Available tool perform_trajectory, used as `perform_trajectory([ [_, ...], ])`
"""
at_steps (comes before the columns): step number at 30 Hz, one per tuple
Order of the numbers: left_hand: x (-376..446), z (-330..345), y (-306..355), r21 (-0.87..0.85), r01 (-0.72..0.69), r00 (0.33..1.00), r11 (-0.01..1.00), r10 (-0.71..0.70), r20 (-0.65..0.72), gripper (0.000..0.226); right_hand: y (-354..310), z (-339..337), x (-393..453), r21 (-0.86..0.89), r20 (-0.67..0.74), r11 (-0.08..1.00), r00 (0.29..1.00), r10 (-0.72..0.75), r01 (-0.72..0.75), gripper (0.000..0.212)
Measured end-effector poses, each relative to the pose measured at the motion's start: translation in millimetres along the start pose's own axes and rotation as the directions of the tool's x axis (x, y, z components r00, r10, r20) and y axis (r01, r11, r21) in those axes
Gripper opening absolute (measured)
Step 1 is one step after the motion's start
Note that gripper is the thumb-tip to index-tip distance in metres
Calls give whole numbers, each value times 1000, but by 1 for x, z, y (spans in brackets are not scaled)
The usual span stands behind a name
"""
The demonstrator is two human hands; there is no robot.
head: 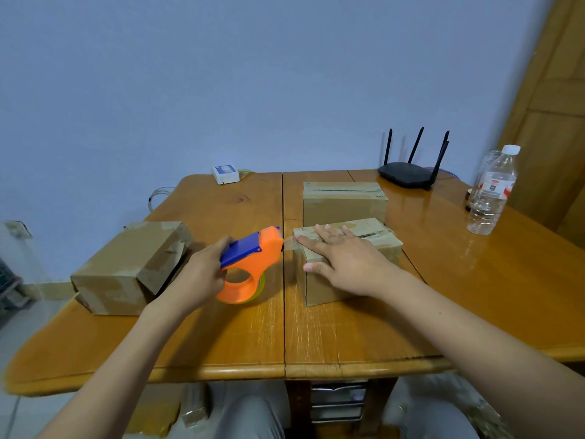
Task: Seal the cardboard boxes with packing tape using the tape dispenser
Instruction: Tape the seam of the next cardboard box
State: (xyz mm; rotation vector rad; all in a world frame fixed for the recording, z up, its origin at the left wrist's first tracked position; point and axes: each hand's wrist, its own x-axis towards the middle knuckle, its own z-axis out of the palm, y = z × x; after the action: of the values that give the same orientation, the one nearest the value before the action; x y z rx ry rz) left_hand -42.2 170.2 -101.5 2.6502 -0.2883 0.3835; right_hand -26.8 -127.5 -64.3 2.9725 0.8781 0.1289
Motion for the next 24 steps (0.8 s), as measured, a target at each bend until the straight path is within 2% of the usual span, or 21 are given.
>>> perform_trajectory([
  [13,-9,-5,-20,10,60,997,998,-60,41,53,0,0,0,21,0,1000,1000,-2,2,64],
  [17,-13,-6,-24,91,23,999,996,-26,32,44,0,1,1,13,-2,1000,1000,0,0,64],
  [24,-8,-8,-19,191,-25,992,981,0,128,32,-1,-1,1,12,-5,1000,1000,-11,11,66],
])
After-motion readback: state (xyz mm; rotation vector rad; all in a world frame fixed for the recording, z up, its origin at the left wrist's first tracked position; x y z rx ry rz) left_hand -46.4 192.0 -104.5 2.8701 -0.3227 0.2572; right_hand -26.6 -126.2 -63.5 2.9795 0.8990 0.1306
